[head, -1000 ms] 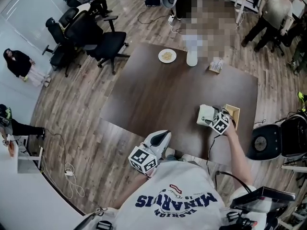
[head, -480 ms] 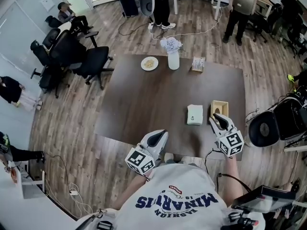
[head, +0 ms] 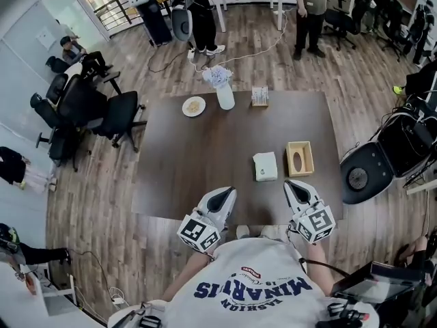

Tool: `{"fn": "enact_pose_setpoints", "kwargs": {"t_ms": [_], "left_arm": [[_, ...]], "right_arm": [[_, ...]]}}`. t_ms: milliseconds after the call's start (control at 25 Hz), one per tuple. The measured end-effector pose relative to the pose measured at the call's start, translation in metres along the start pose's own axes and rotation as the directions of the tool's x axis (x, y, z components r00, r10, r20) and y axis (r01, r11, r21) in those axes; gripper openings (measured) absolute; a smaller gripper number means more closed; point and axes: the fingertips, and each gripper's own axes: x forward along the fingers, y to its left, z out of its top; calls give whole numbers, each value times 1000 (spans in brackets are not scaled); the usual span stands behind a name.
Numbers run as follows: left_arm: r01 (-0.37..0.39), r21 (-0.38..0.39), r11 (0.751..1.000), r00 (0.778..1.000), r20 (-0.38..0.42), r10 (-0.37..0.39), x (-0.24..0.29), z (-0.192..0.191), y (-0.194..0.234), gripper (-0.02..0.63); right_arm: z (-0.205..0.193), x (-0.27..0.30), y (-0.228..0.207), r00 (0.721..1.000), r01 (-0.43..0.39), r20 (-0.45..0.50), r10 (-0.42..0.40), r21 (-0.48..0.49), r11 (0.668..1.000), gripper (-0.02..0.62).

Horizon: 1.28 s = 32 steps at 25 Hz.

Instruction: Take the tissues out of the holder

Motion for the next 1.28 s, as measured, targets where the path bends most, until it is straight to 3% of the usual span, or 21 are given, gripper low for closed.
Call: {"fn": "enact_pose_setpoints", "kwargs": {"t_ms": [280, 520, 1280], "left_arm": [[28, 23, 999, 1000, 5, -28, -1, 11, -9, 5], [22, 20, 1000, 1000, 5, -22, -4, 8, -7, 5], [-7, 13, 1000, 1000, 4, 7, -10, 1, 9, 5]], "right_arm": [[14, -4, 0, 1000, 26, -7, -27, -17, 1000, 6], [14, 3, 4, 999, -28, -27, 27, -21, 999, 6], [6, 25, 8, 997, -47, -71, 44, -41, 998, 6]]}}
